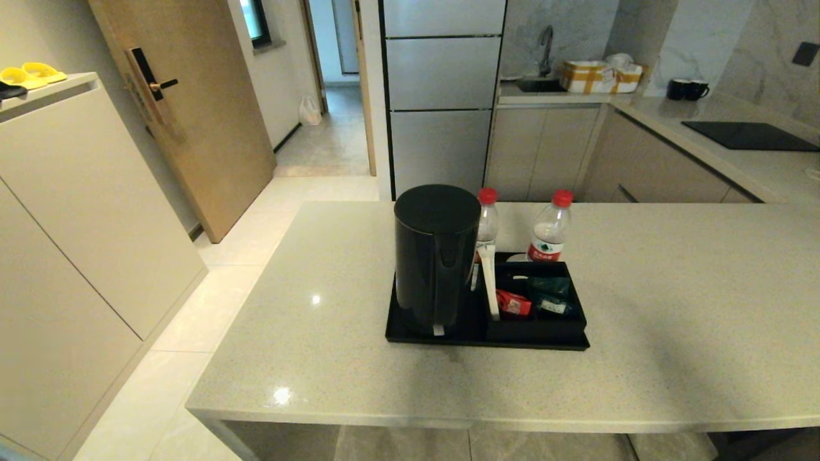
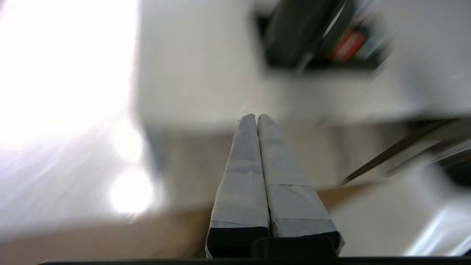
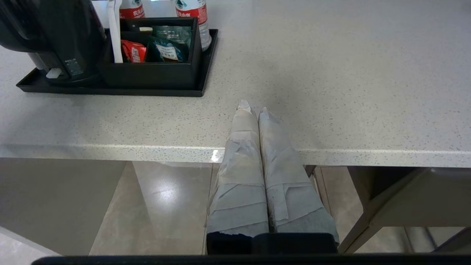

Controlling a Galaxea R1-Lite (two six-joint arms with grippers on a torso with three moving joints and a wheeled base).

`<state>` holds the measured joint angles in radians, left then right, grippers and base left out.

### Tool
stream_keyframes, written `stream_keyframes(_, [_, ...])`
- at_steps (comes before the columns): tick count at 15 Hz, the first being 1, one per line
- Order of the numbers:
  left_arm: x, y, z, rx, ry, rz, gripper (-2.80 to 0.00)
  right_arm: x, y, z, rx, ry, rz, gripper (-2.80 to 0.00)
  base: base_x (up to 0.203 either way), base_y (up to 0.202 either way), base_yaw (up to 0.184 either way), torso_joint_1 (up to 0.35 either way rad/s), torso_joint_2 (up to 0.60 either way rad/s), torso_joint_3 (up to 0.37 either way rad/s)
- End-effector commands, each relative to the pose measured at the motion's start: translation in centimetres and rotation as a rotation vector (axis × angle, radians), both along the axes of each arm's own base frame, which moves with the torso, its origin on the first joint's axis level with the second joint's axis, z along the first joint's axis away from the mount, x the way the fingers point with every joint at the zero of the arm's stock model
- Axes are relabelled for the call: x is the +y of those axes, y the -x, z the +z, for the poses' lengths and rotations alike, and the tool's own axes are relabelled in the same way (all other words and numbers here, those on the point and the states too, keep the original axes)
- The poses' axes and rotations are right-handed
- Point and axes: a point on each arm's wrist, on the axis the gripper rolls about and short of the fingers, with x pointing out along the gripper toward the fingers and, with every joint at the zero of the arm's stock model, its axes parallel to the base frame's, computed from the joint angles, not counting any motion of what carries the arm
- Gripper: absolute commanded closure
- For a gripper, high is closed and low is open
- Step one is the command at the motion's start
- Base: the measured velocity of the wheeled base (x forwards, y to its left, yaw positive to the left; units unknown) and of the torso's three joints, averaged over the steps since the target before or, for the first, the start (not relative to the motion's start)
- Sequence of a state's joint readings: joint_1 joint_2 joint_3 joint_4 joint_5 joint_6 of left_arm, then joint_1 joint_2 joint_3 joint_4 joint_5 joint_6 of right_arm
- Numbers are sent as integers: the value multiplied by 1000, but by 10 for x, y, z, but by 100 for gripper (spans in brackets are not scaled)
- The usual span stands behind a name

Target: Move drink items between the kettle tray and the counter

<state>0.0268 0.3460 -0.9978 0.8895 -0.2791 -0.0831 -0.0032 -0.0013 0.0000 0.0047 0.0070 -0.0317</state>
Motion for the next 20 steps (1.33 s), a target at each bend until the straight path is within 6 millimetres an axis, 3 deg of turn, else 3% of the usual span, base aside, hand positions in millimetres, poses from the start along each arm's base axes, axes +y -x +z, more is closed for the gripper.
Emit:
stream_keyframes(1, [1, 60, -56, 8, -50, 21, 0, 0, 0, 0, -2, 1, 1, 0, 0, 0, 0, 0, 0, 0])
stream_keyframes(3, [2, 74, -89, 71, -86, 14, 0, 0, 0, 0, -2, 1, 1, 0, 0, 0, 0, 0, 0, 0])
stream_keyframes(5, [2, 68, -111, 259, -80, -5, 0, 0, 0, 0, -2, 1, 1, 0, 0, 0, 0, 0, 0, 0])
stream_keyframes(7, [2, 37, -118, 229, -45, 10, 0, 0, 0, 0, -2, 1, 1, 0, 0, 0, 0, 0, 0, 0])
stream_keyframes(10, [5, -38, -144, -45, -46, 90, 0, 0, 0, 0, -1, 1, 1, 0, 0, 0, 0, 0, 0, 0])
stream_keyframes(12, [6, -63, -153, -297, -61, 143, 0, 0, 0, 0, -1, 1, 1, 0, 0, 0, 0, 0, 0, 0])
stream_keyframes(14, [7, -66, -154, -379, -100, 205, 0, 0, 0, 0, 0, 1, 1, 0, 0, 0, 0, 0, 0, 0])
stream_keyframes(16, [8, -67, -168, -251, -165, 236, 0, 0, 0, 0, -2, 1, 1, 0, 0, 0, 0, 0, 0, 0])
stream_keyframes(20, [8, -68, -169, -241, -149, 242, 0, 0, 0, 0, -1, 1, 1, 0, 0, 0, 0, 0, 0, 0])
